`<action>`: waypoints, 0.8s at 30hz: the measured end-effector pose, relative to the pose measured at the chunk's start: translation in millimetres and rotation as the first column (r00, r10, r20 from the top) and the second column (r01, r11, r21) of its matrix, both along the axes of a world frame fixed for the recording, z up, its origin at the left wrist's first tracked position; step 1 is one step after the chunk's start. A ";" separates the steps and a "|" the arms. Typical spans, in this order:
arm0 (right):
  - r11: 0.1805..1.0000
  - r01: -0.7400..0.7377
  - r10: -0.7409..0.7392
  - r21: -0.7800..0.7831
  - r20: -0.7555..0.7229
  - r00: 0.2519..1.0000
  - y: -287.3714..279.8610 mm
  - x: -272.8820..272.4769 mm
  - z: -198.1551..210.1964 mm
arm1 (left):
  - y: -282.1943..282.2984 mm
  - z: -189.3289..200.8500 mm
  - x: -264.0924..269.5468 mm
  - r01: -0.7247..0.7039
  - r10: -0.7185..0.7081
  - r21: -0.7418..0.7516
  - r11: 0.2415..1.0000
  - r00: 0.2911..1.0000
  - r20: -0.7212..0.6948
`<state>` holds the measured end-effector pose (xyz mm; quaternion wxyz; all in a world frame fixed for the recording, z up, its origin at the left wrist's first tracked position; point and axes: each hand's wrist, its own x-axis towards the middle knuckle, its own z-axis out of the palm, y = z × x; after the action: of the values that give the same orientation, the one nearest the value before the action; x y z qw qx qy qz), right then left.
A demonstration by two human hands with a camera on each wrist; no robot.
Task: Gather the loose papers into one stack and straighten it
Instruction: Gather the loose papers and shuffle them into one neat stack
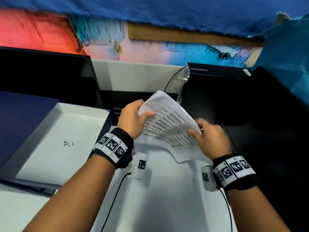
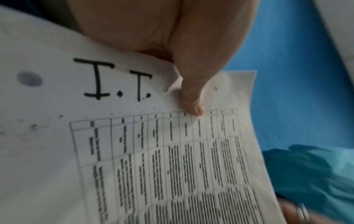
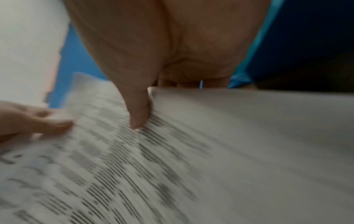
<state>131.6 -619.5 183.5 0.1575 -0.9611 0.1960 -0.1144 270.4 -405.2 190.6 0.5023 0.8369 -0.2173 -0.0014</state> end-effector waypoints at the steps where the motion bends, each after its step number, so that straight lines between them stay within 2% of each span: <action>1: 0.997 0.077 -0.077 0.010 -0.037 0.996 -12.9 -7.2 -8.4 | 5.8 -8.5 3.0 -0.046 0.045 -0.055 0.997 0.998 -0.033; 2: 0.989 0.145 -0.143 0.043 -0.045 0.989 -23.2 -15.2 -15.5 | 10.9 -14.8 4.4 -0.085 0.079 -0.099 0.991 0.995 -0.064; 3: 0.969 0.200 -0.203 0.146 0.006 0.979 -32.0 -22.0 -23.5 | 15.5 -20.8 5.3 -0.110 0.097 -0.131 0.985 0.990 -0.102; 4: 0.922 0.224 -0.266 0.315 0.098 0.959 -37.6 -27.8 -31.7 | 19.0 -27.0 4.9 -0.127 0.103 -0.163 0.978 0.984 -0.147; 5: 0.850 0.204 -0.336 0.486 0.201 0.920 -39.7 -30.1 -37.1 | 20.8 -30.5 4.0 -0.132 0.096 -0.196 0.972 0.979 -0.182; 7: 0.692 0.093 -0.449 0.716 0.326 0.832 -39.8 -30.1 -44.2 | 20.1 -37.8 -0.4 -0.144 0.078 -0.263 0.954 0.967 -0.244; 10: 0.456 -0.048 -0.523 0.889 0.312 0.793 -41.1 -24.4 -58.9 | 10.6 -48.0 -7.7 -0.171 0.048 -0.354 0.920 0.943 -0.330; 11: 0.430 -0.037 -0.525 0.902 0.283 0.803 -41.1 -23.2 -62.3 | 6.9 -52.7 -9.7 -0.181 0.048 -0.365 0.913 0.937 -0.346; 14: 0.487 0.012 -0.515 0.873 0.276 0.812 -38.2 -18.2 -60.0 | -1.6 -62.0 -13.6 -0.234 0.105 -0.401 0.885 0.942 -0.317; 17: 0.594 -0.026 -0.502 0.804 0.396 0.769 -23.0 -18.4 -55.8 | -6.3 -67.7 -23.5 -0.281 0.218 -0.409 0.868 0.956 -0.195; 19: 0.671 0.031 -0.499 0.741 0.420 0.758 -6.7 -27.0 -73.5 | -4.0 -83.9 -33.9 -0.287 0.243 -0.332 0.899 0.955 -0.169; 20: 0.687 0.094 -0.501 0.720 0.377 0.779 3.3 -32.8 -86.9 | -1.5 -96.1 -39.1 -0.284 0.241 -0.260 0.923 0.953 -0.183; 22: 0.636 0.223 -0.513 0.738 0.188 0.838 19.9 -42.9 -114.5 | 6.0 -123.8 -47.7 -0.248 0.200 -0.167 0.954 0.944 -0.263; 24: 0.607 0.257 -0.491 0.752 0.101 0.865 22.0 -45.4 -131.3 | 9.3 -136.0 -49.5 -0.240 0.188 -0.155 0.958 0.938 -0.290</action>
<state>86.1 -597.6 52.2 0.5186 -0.7295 0.3974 -0.2025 220.9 -395.9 54.6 0.6012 0.7963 -0.0527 -0.0410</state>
